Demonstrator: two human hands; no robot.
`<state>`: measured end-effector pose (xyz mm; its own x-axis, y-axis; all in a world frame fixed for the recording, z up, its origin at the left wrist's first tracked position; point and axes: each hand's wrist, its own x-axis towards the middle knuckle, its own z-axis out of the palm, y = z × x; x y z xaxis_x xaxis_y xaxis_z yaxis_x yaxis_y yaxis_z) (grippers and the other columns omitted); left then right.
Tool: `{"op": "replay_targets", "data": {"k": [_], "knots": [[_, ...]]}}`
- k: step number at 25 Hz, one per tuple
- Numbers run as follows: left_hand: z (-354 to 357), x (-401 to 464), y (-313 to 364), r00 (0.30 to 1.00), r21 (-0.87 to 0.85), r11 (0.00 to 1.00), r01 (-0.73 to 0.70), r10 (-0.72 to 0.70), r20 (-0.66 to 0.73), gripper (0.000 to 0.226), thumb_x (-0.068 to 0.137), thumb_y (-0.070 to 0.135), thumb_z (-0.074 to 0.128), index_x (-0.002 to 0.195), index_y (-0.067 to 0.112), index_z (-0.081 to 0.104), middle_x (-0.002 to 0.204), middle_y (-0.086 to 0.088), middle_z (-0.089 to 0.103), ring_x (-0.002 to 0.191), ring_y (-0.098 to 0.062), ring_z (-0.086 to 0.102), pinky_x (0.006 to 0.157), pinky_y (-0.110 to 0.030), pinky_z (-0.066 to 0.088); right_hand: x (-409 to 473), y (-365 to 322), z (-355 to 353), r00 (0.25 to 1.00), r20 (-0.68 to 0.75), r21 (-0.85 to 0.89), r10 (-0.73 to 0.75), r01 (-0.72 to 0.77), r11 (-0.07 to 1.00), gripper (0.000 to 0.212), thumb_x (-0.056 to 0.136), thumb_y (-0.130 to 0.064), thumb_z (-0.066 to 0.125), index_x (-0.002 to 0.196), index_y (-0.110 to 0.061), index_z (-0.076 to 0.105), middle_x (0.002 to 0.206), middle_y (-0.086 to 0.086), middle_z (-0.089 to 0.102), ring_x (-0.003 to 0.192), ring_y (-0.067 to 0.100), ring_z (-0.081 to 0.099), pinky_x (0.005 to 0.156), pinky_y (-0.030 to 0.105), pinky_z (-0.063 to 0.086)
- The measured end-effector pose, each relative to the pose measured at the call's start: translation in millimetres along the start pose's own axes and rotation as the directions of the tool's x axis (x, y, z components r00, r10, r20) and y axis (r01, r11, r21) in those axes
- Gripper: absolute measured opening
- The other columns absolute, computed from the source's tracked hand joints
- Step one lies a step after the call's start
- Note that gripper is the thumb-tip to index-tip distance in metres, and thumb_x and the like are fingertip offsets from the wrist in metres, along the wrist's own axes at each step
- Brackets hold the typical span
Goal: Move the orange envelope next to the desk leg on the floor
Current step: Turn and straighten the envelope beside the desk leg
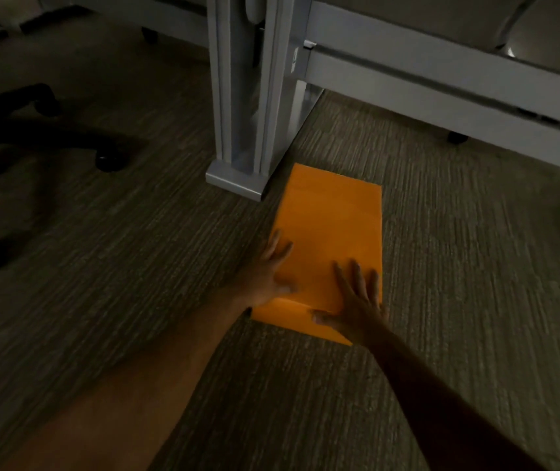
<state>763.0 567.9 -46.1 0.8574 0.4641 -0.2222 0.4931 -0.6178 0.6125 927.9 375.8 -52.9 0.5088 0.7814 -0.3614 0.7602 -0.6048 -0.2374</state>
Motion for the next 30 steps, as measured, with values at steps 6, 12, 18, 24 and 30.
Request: {"op": "replay_targets", "data": {"k": [6, 12, 18, 24, 30], "knots": [[35, -31, -19, 0.995, -0.354, 0.933, 0.063, -0.084, -0.044, 0.113, 0.069, 0.051, 0.084, 0.139, 0.075, -0.001, 0.167, 0.004, -0.001, 0.152, -0.031, 0.015, 0.118, -0.058, 0.029, -29, 2, 13, 0.985, -0.129, 0.135, 0.116, -0.098, 0.986, 0.127, 0.059, -0.079, 0.071, 0.148, -0.057, -0.017, 0.164, -0.001, -0.028, 0.148, 0.051, -0.004, 0.101, 0.074, 0.036], [30, -6, -25, 0.995, -0.399, 0.916, 0.033, -0.066, -0.070, 0.115, 0.068, 0.042, 0.088, 0.152, 0.057, 0.010, 0.168, 0.005, 0.005, 0.152, -0.025, 0.015, 0.120, -0.051, 0.026, -5, 10, 17, 0.979, -0.185, 0.100, 0.087, -0.070, 0.993, 0.128, 0.066, -0.064, 0.079, 0.145, -0.059, -0.022, 0.165, 0.003, -0.025, 0.140, 0.056, 0.028, 0.094, 0.066, 0.048], [8, 51, -31, 0.996, -0.370, 0.928, 0.038, -0.065, -0.060, 0.119, 0.063, 0.042, 0.090, 0.153, 0.055, 0.014, 0.169, 0.003, 0.007, 0.153, -0.025, 0.012, 0.121, -0.054, 0.024, 42, 9, -3, 0.968, -0.209, 0.083, 0.136, -0.121, 0.989, 0.126, 0.069, -0.063, 0.078, 0.145, -0.058, -0.023, 0.166, 0.005, -0.025, 0.138, 0.056, 0.029, 0.092, 0.063, 0.050], [4, 70, -39, 0.997, -0.387, 0.922, 0.001, -0.033, -0.074, 0.124, 0.049, 0.067, 0.085, 0.151, 0.059, 0.015, 0.169, 0.003, 0.010, 0.153, -0.022, 0.014, 0.122, -0.053, 0.024, 61, 10, -11, 0.976, -0.155, 0.099, 0.153, -0.139, 0.985, 0.129, 0.063, -0.072, 0.076, 0.146, -0.058, -0.021, 0.164, 0.003, -0.028, 0.141, 0.055, 0.020, 0.094, 0.066, 0.046], [3, 67, -23, 0.983, -0.430, 0.901, 0.060, -0.127, -0.130, 0.082, 0.089, 0.069, 0.049, 0.153, 0.054, 0.001, 0.169, 0.002, 0.012, 0.151, -0.028, 0.025, 0.118, -0.056, 0.028, 63, 14, -5, 0.937, -0.298, 0.366, 0.184, -0.066, 0.928, 0.085, 0.078, -0.087, 0.035, 0.152, -0.054, 0.009, 0.169, -0.001, -0.006, 0.143, 0.045, 0.033, 0.104, 0.066, 0.041]]}}
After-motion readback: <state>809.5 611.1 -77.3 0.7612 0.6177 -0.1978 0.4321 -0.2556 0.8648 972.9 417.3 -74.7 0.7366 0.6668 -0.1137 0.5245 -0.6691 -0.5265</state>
